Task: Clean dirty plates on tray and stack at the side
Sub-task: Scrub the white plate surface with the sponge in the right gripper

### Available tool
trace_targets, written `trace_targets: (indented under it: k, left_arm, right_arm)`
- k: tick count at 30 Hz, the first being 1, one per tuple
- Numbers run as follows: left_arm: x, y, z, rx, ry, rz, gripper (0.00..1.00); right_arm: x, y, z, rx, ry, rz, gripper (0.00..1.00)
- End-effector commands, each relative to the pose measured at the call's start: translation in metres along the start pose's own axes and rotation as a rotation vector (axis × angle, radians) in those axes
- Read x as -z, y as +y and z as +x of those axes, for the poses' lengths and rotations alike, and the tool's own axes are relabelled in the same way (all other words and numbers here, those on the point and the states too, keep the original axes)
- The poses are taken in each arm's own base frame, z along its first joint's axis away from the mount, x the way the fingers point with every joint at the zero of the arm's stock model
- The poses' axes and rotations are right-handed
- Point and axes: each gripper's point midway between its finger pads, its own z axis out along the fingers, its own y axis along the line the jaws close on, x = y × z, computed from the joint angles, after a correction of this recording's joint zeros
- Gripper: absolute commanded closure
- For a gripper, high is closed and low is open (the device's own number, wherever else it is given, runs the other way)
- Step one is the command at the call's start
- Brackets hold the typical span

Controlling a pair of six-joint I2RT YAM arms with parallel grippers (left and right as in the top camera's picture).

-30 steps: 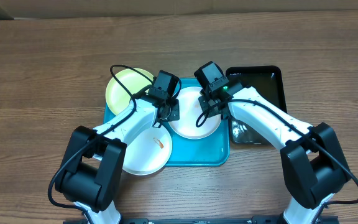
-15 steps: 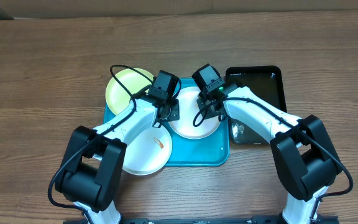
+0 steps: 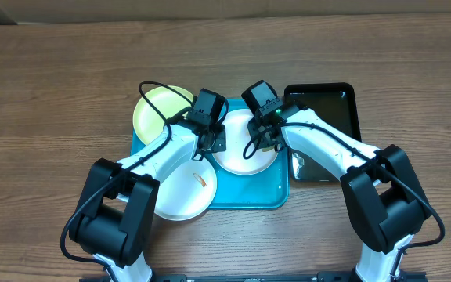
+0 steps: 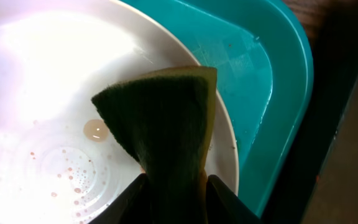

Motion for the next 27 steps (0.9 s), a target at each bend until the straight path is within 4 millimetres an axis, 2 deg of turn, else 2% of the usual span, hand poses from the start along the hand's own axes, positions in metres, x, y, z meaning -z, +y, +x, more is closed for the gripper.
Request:
trace_targets:
  k: [1, 4, 9, 12, 14, 15, 16, 20, 22, 27]
  left_arm:
    - [-0.004, 0.005, -0.002, 0.008, 0.0, -0.014, 0.88]
    - [-0.004, 0.005, -0.002, 0.008, 0.0, -0.014, 0.88]
    - [-0.004, 0.005, -0.002, 0.008, 0.0, -0.014, 0.87]
    - [-0.004, 0.005, -0.002, 0.008, 0.0, -0.014, 0.87]
    - [-0.004, 0.005, -0.002, 0.008, 0.0, -0.014, 0.87]
    - [-0.004, 0.005, -0.002, 0.008, 0.0, -0.014, 0.87]
    - [-0.004, 0.005, -0.002, 0.008, 0.0, -0.014, 0.87]
    - [-0.004, 0.005, -0.002, 0.008, 0.0, -0.013, 0.87]
    - [-0.004, 0.005, -0.002, 0.008, 0.0, -0.013, 0.87]
    - [-0.004, 0.005, -0.002, 0.008, 0.0, -0.013, 0.88]
  right_arm:
    - [0.0, 0.0, -0.001, -0.001, -0.006, 0.009, 0.62]
    - [0.0, 0.0, -0.001, 0.0, -0.006, 0.008, 0.52]
    - [-0.002, 0.0, 0.001, 0.0, 0.0, 0.009, 0.5]
    - [-0.011, 0.0, 0.006, 0.004, 0.024, 0.014, 0.5]
    - [-0.017, 0.0, 0.008, 0.006, 0.036, 0.017, 0.56]
    - [-0.017, 0.0, 0.008, 0.006, 0.035, 0.017, 0.62]
    - [-0.017, 0.0, 0.008, 0.006, 0.034, 0.017, 0.73]
    - [-0.003, 0.001, -0.003, 0.003, 0.0, 0.01, 0.85]
    - [0.008, 0.0, -0.01, 0.002, -0.017, 0.006, 0.96]
    - [0.033, 0.004, -0.022, 0.012, -0.072, 0.004, 0.96]
